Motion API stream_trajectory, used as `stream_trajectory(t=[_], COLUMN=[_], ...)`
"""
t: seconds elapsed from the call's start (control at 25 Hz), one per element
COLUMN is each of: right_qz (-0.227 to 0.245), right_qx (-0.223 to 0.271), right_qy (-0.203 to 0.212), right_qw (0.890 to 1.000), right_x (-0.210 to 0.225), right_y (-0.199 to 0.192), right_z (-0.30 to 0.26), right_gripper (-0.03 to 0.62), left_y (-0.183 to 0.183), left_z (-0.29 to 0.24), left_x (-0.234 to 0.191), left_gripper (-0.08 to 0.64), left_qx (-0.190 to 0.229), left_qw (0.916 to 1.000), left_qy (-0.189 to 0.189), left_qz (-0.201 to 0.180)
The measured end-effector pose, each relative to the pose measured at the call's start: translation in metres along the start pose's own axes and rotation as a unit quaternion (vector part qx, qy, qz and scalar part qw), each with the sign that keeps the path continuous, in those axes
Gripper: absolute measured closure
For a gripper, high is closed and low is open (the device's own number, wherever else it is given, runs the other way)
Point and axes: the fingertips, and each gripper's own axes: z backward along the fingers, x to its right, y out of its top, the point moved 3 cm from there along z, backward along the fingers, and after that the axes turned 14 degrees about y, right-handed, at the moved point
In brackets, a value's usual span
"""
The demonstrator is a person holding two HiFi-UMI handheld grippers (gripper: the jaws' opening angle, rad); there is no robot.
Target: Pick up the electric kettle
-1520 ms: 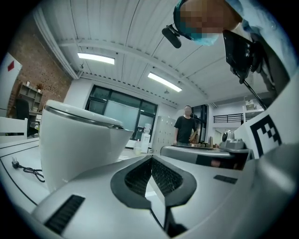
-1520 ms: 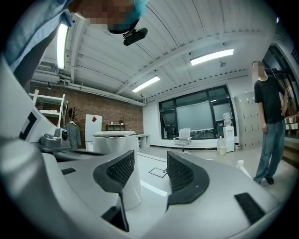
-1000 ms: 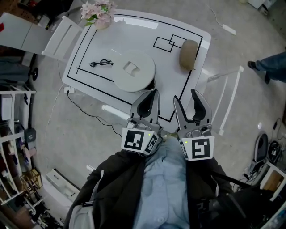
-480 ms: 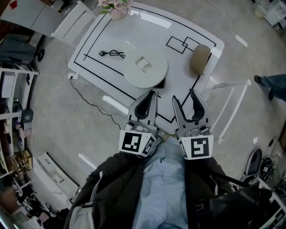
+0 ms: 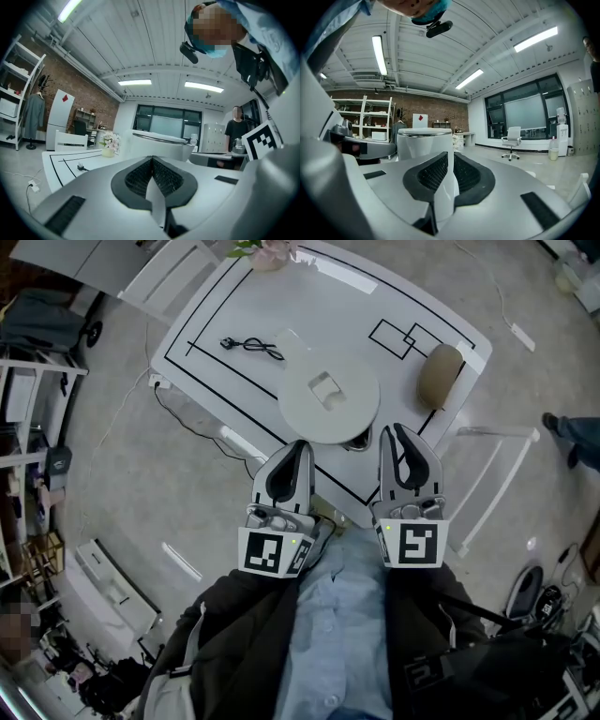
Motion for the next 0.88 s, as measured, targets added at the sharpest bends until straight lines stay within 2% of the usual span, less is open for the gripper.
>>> stream_trajectory(t=[0.24, 0.4, 0.68, 0.88], right_qz=[0.000, 0.000, -0.004, 0.016], right_qx=[0.006, 0.021, 0.003, 0.026], right_qy=[0.020, 0.021, 0.032, 0.027], right_qw=[1.000, 1.000, 0.999, 0.999], right_x=[-0.008, -0.014, -0.022, -0.029], right_y=[0.001, 0.003, -0.006, 0.006], right_z=[-0.013, -0.015, -0.013, -0.020], right_gripper=[0.545, 0.546, 0.552, 0.552], left_y=[0.003, 0.000, -0.001, 0.001], left_z=[-0.008, -0.008, -0.004, -0.002], left_x=[-0.024, -0.029, -0.036, -0.044], left_gripper=[0.555, 0.555, 0.555, 0.555], left_qx=[-0.003, -0.005, -0.008, -0.006], left_qw=[0.9993, 0.9990, 0.9987, 0.9985], left_qy=[0.036, 0.043, 0.051, 0.053], left_qz=[0.005, 0.004, 0.004, 0.006])
